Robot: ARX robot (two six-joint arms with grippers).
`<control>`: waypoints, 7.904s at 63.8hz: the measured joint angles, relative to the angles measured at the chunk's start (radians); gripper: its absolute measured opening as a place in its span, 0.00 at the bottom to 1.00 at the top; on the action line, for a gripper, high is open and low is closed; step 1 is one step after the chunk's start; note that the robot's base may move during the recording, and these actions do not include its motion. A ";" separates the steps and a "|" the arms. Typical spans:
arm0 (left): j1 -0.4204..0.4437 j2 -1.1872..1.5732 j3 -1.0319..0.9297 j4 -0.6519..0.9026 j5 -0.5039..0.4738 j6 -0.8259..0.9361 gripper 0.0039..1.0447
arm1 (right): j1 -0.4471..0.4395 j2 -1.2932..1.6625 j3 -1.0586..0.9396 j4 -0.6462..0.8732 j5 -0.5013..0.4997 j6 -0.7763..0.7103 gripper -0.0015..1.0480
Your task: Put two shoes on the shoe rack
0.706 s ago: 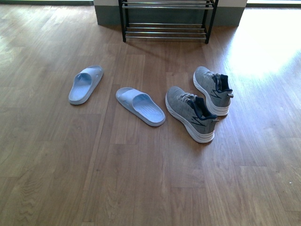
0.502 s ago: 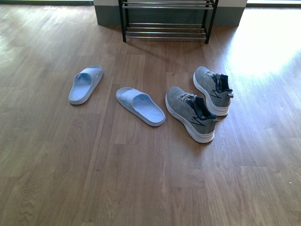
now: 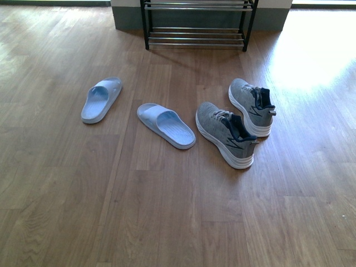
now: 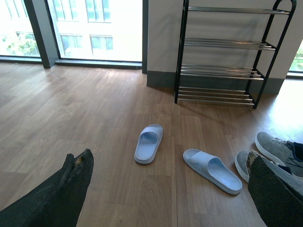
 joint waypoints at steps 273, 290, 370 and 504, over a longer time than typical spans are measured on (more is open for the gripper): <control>0.000 0.000 0.000 0.000 0.000 0.000 0.91 | 0.000 0.000 0.000 0.000 0.000 0.000 0.91; 0.000 0.000 0.000 0.000 0.000 0.000 0.91 | 0.000 0.000 0.000 0.000 0.000 0.000 0.91; 0.000 0.000 0.000 0.000 0.000 0.000 0.91 | 0.042 2.325 0.900 0.509 0.087 -0.231 0.91; 0.000 0.000 0.000 0.000 0.000 0.000 0.91 | -0.087 2.741 1.215 0.398 0.032 -0.327 0.70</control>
